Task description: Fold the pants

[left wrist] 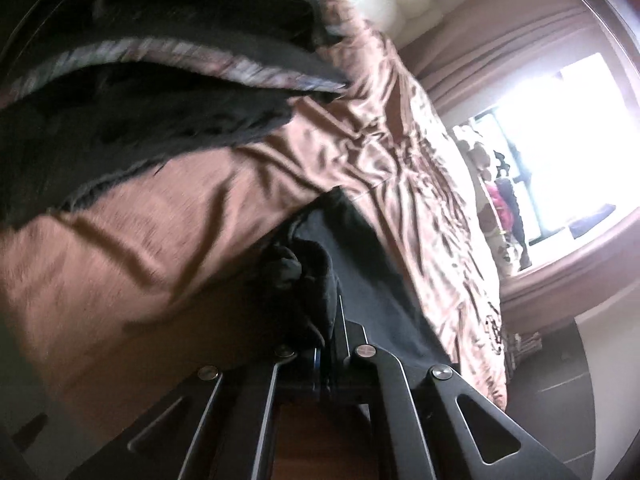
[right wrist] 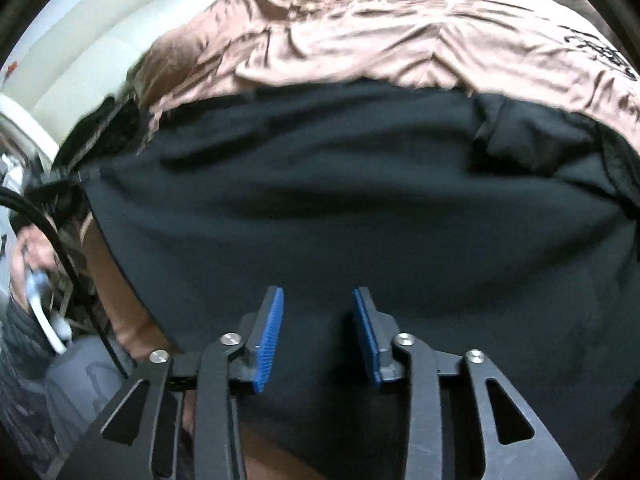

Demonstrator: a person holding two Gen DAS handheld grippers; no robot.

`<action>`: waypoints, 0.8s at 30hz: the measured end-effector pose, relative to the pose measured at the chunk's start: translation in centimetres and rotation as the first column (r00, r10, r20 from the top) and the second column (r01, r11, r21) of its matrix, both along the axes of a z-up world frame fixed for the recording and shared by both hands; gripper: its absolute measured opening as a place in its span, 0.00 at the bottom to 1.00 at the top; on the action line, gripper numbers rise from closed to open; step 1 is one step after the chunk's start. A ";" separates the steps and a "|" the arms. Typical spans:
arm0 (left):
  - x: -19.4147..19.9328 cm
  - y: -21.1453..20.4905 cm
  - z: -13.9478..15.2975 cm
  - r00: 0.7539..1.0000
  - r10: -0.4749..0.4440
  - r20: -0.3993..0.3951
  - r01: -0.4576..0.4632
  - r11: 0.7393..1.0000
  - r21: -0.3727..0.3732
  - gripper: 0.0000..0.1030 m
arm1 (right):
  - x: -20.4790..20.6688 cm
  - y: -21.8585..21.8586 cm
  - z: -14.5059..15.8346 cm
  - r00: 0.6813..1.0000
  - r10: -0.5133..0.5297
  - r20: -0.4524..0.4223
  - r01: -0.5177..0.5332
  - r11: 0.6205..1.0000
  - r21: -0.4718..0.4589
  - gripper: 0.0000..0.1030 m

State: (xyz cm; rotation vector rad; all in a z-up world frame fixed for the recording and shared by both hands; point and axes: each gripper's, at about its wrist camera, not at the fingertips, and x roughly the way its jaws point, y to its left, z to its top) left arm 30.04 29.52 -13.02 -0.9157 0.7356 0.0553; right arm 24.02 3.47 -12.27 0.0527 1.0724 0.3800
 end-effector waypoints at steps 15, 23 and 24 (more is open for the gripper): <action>-0.5 -0.1 0.8 0.999 -0.007 0.047 0.008 1.000 -0.023 0.02 | -1.5 -0.9 2.4 1.000 -0.013 -0.007 0.013 1.000 0.001 0.23; -1.0 0.1 -0.9 1.000 0.016 0.017 -0.015 0.999 -0.031 0.02 | 3.7 -3.1 2.2 0.985 -0.171 0.001 0.171 0.985 0.013 0.23; -1.1 0.2 -1.1 1.000 0.018 0.016 -0.017 0.999 -0.033 0.02 | 4.3 -2.9 1.9 0.982 -0.191 0.001 0.191 0.982 0.013 0.23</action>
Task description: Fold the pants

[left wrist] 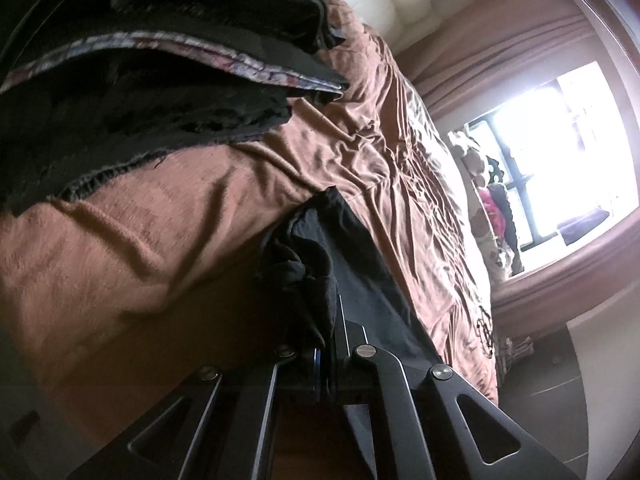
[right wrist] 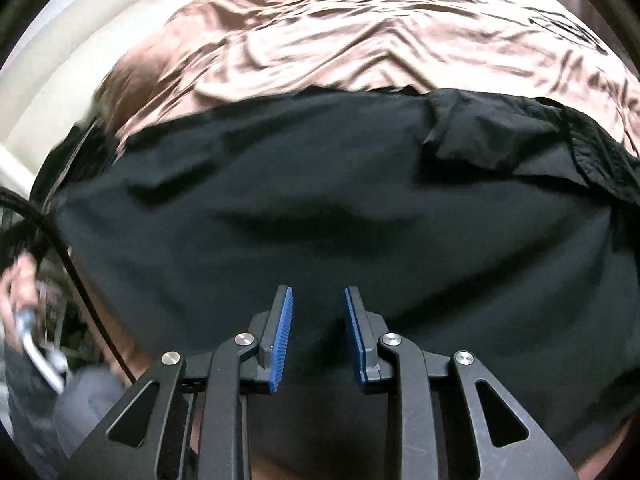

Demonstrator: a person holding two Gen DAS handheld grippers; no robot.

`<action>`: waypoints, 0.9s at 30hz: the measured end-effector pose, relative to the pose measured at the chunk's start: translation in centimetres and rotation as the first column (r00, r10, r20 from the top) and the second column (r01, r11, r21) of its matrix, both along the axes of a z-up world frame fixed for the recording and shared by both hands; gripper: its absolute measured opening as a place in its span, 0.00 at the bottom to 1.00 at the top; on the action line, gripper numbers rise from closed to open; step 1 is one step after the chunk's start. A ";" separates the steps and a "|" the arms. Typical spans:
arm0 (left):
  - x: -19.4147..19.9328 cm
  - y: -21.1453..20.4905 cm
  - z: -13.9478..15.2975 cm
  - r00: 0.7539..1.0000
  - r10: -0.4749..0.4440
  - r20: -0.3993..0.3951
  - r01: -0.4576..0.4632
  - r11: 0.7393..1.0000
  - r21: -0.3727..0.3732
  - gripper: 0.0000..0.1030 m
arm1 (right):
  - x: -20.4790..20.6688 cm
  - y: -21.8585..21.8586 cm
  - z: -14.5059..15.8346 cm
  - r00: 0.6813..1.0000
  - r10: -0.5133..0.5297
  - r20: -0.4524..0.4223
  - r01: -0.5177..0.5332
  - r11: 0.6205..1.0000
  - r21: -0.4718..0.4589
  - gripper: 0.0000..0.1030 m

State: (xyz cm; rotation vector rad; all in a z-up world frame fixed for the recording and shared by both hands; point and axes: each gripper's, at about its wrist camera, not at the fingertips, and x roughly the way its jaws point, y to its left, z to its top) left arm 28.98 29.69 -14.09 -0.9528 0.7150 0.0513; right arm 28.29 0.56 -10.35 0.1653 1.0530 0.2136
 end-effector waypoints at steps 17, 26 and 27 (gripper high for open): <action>-0.7 0.1 -1.6 1.000 0.020 -0.005 -0.021 1.000 -0.018 0.02 | 8.6 0.2 -1.5 0.994 -0.107 -0.018 0.106 0.993 -0.054 0.21; -0.4 -0.6 0.7 0.999 0.004 0.039 -0.004 1.000 -0.007 0.02 | 10.0 0.0 -1.1 0.992 -0.123 0.006 0.123 0.991 -0.057 0.19; -0.4 -0.8 1.2 0.999 0.000 0.049 0.000 1.000 -0.003 0.02 | 9.8 0.1 -1.1 0.993 -0.119 0.005 0.119 0.991 -0.057 0.19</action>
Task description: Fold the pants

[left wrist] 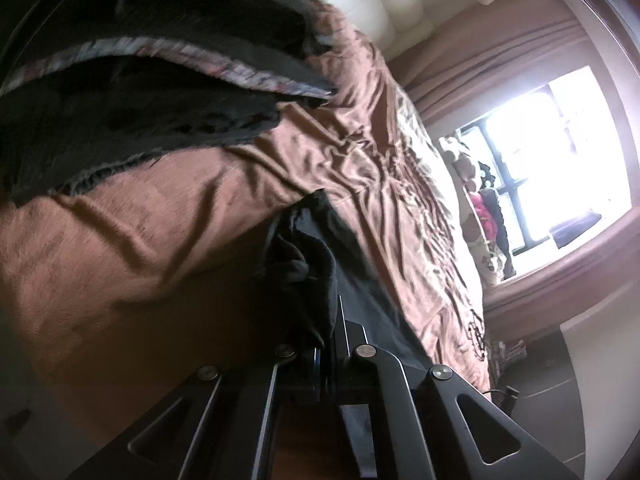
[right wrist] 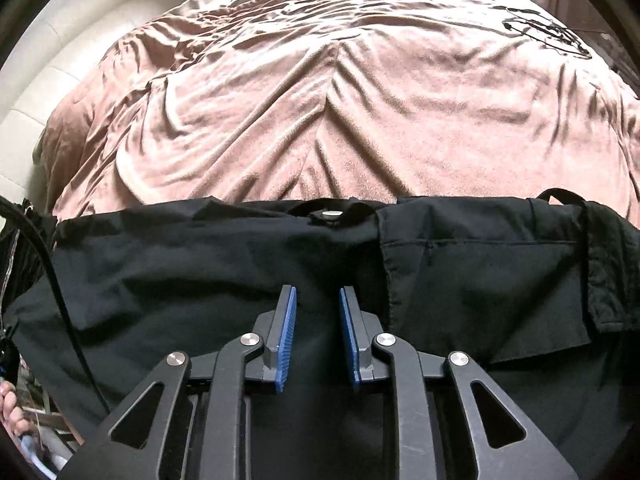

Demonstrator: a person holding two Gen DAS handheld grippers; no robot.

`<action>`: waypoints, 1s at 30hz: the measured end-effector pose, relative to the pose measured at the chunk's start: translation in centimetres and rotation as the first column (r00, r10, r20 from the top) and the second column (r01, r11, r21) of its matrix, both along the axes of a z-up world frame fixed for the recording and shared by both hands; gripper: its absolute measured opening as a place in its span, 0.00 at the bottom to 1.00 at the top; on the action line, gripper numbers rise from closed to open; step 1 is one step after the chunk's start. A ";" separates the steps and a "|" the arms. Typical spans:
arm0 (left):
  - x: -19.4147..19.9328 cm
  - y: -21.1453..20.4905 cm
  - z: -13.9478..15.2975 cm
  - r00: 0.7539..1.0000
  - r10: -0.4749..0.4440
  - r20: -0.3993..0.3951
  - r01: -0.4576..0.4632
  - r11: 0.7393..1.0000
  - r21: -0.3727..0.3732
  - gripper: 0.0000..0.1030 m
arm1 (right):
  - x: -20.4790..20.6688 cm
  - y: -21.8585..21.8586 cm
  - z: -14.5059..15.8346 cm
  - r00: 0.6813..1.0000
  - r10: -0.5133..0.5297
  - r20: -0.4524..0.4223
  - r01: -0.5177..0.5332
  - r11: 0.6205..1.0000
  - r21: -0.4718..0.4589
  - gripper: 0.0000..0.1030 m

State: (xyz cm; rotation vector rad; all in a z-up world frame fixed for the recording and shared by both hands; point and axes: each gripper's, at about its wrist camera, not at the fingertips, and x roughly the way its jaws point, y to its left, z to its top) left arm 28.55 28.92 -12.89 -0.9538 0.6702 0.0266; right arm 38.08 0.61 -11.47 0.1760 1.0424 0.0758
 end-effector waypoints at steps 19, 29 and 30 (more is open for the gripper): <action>2.4 -6.9 12.6 0.967 -0.176 0.186 0.157 0.981 0.113 0.02 | -10.8 0.2 -0.3 0.995 0.091 -0.045 -0.086 0.991 0.104 0.19; 3.6 -12.5 18.7 0.919 -0.297 0.259 0.252 0.949 0.191 0.02 | -15.4 -0.4 0.0 0.992 0.116 -0.048 -0.106 0.980 0.169 0.19; 3.7 -13.1 19.4 0.912 -0.310 0.268 0.262 0.944 0.200 0.02 | -15.8 -0.3 0.1 0.992 0.120 -0.048 -0.110 0.978 0.175 0.19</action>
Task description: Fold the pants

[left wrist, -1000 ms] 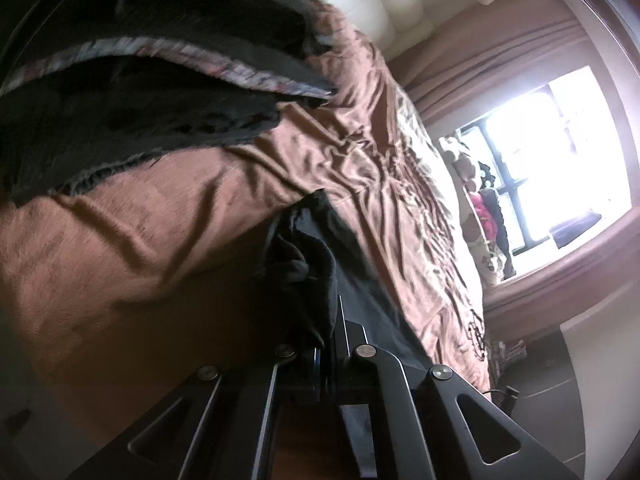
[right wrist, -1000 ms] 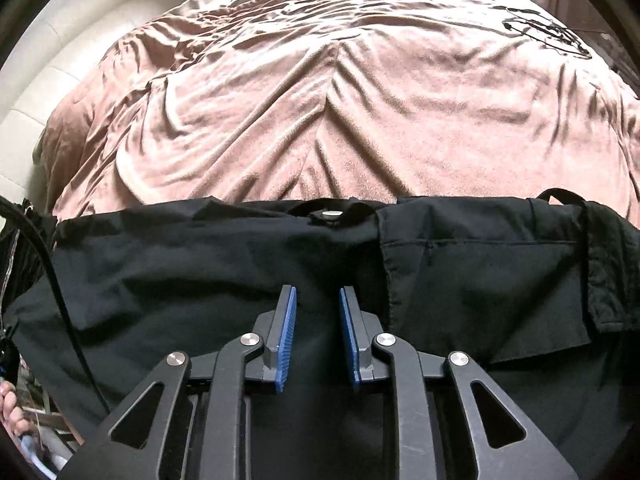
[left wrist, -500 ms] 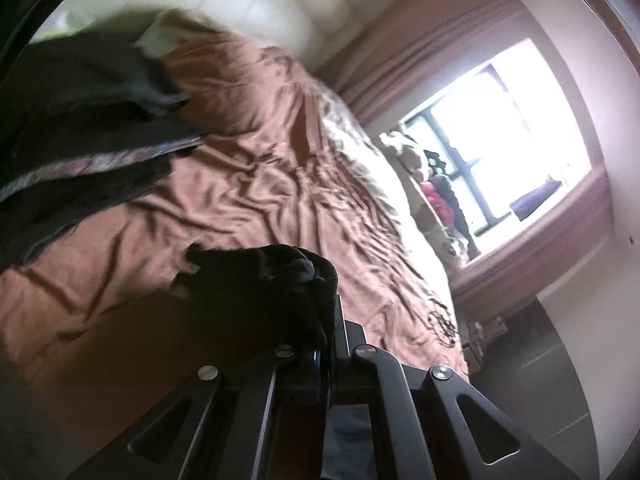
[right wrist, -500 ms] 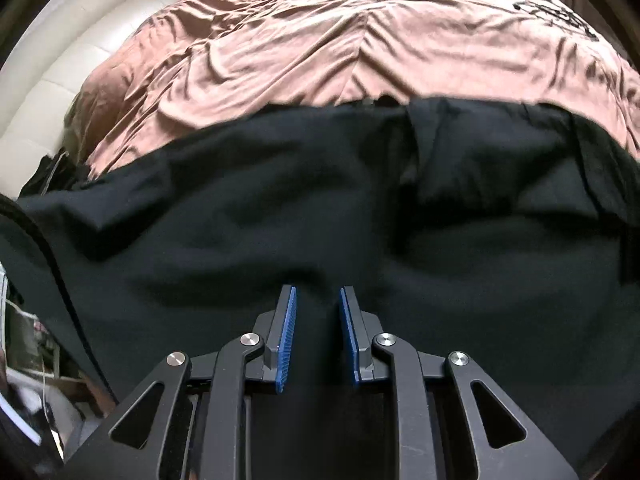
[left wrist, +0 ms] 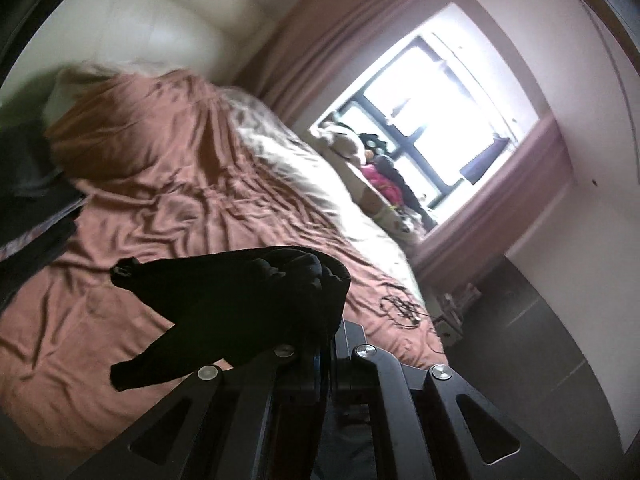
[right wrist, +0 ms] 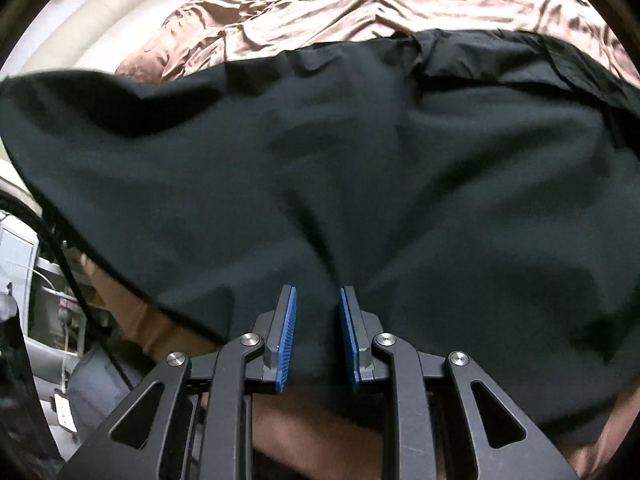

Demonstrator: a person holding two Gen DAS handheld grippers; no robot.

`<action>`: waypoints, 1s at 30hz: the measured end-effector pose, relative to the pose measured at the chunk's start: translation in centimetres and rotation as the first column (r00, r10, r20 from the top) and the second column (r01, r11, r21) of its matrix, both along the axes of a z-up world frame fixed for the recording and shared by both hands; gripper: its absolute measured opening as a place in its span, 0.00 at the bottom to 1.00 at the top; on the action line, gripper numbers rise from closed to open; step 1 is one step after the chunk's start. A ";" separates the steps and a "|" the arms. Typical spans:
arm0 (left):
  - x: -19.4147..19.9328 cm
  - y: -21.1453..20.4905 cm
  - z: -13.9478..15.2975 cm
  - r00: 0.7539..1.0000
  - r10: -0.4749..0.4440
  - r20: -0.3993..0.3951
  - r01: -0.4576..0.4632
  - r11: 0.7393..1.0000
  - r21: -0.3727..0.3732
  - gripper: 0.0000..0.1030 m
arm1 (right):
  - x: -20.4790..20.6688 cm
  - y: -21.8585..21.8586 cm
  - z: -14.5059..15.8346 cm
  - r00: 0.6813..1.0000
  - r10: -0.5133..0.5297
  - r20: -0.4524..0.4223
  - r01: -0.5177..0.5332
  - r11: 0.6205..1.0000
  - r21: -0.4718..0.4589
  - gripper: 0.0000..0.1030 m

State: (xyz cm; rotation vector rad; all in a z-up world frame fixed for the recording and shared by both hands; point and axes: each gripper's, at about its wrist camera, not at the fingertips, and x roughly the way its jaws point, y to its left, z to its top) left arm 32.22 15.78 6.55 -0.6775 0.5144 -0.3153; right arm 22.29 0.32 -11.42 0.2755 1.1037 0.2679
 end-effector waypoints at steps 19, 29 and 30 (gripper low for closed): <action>2.4 -15.5 9.9 0.955 -0.263 0.139 0.248 0.961 0.119 0.02 | -9.6 -11.5 10.2 0.946 -0.140 0.292 0.125 0.990 0.072 0.60; 2.9 -24.3 11.5 0.905 -0.399 0.146 0.377 0.913 0.155 0.02 | -18.0 -18.1 12.0 0.884 -0.289 0.368 0.259 0.957 0.129 0.64; 2.9 -25.0 11.5 0.901 -0.409 0.146 0.387 0.909 0.158 0.02 | -18.6 -18.7 12.0 0.877 -0.304 0.372 0.274 0.952 0.133 0.64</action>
